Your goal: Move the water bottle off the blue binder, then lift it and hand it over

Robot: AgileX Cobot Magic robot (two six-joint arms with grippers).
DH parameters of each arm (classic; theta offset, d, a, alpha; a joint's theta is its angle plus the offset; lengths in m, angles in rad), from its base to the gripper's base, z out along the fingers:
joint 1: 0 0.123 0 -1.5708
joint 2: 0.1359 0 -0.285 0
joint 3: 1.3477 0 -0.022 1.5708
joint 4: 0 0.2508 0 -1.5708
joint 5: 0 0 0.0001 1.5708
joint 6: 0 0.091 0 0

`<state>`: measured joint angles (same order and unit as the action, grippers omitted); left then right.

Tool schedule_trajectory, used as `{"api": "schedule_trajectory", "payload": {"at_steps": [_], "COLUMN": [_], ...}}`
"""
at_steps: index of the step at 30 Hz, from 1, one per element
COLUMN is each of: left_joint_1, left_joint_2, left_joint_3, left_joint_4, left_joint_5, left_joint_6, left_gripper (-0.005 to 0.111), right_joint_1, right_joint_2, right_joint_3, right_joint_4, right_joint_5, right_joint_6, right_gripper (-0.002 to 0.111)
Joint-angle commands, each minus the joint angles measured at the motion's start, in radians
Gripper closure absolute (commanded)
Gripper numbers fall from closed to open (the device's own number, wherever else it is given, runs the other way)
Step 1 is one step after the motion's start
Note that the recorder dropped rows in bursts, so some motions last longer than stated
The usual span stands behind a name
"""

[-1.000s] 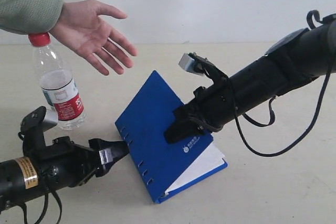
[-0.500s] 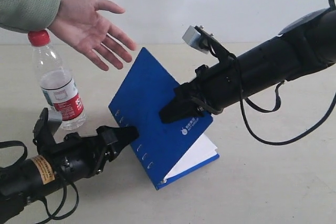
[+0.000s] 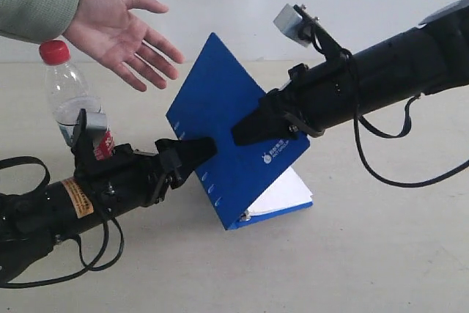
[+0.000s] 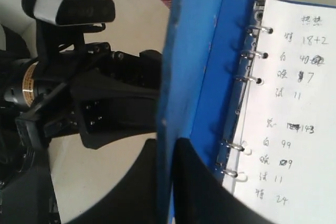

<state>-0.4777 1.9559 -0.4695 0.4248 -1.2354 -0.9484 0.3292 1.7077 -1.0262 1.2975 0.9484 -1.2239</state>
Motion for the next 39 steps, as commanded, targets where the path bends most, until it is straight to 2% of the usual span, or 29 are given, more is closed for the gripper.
{"api": "schedule_trajectory", "payload": {"at_steps": [1,6,11,14,17,23,27,30,32,36,39], "left_joint_1": [-0.011,-0.011,-0.011,-0.011,-0.011,-0.011,-0.009,-0.009,-0.009,-0.009,-0.009], "left_joint_2": [0.002,-0.022,-0.105,-0.153,-0.167,-0.176,-0.184,-0.184,-0.184,-0.184,-0.184], "left_joint_3": [0.055,0.111,0.111,0.111,0.111,0.108,0.108,0.099,0.069,-0.048,-0.103], "left_joint_4": [0.027,-0.021,-0.040,-0.085,-0.116,-0.102,-0.191,-0.230,-0.196,-0.002,0.013], "left_joint_5": [0.014,0.014,0.014,0.014,0.014,0.014,0.014,0.029,0.110,0.221,0.316], "left_joint_6": [0.059,0.117,0.131,0.205,0.246,0.248,0.174,0.033,0.010,-0.121,-0.189], "left_gripper": [0.045,0.045,0.045,0.045,0.045,0.045,0.044,0.034,0.029,0.026,0.026], "right_joint_1": [0.030,0.030,0.030,0.030,0.030,0.030,0.032,0.032,0.039,0.093,0.113], "right_joint_2": [-0.104,-0.120,-0.102,-0.100,-0.102,-0.102,-0.102,-0.102,-0.102,-0.102,-0.102], "right_joint_3": [-0.011,-0.011,-0.010,-0.010,-0.010,-0.010,-0.010,-0.010,-0.010,-0.010,-0.010], "right_joint_4": [0.116,0.109,0.083,0.083,0.108,0.076,0.075,0.074,0.074,0.053,0.047], "right_joint_5": [0.159,0.165,0.136,0.153,0.208,0.201,0.214,0.217,0.218,0.199,0.181], "right_joint_6": [-0.003,0.014,0.046,0.051,0.037,0.041,0.041,0.041,0.041,0.041,0.041], "right_gripper": [0.109,0.109,0.109,0.109,0.109,0.109,0.109,0.109,0.109,0.109,0.109]}}
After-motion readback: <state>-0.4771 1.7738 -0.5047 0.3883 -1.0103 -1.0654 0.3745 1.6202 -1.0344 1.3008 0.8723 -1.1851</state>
